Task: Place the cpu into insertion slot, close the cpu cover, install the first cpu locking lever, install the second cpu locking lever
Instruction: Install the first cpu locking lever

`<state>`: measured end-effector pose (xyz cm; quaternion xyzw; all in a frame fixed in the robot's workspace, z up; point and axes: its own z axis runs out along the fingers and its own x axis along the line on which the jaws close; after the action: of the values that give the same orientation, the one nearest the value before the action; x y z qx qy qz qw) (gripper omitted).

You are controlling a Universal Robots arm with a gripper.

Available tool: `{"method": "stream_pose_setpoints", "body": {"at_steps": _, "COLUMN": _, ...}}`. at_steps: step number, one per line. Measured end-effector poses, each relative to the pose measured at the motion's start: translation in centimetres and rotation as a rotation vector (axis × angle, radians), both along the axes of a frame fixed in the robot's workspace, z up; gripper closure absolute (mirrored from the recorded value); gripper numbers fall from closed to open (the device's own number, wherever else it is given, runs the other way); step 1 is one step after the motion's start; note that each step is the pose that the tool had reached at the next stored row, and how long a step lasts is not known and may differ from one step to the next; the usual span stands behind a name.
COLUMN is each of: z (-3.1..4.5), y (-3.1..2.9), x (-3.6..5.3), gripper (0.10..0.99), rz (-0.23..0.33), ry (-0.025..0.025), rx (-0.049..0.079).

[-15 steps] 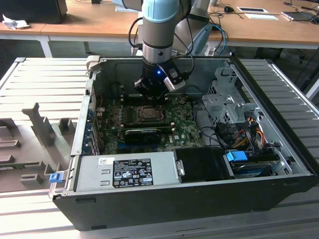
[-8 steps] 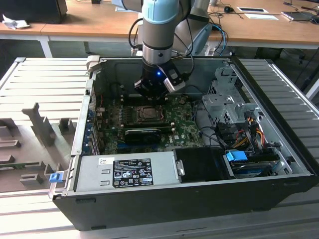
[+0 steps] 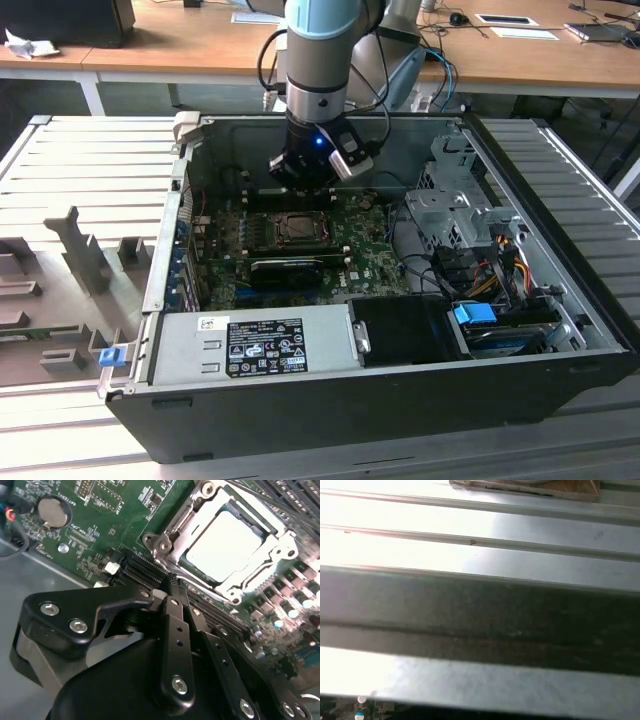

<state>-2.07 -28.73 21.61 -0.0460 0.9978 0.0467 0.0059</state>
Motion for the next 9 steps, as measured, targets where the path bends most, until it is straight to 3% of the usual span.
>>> {"method": "stream_pose_setpoints", "body": {"at_steps": 9, "z": 0.07, "y": -0.54, "x": 0.00, "gripper": 0.980, "rz": 0.000, "ry": 0.0004, "rx": 0.000}}
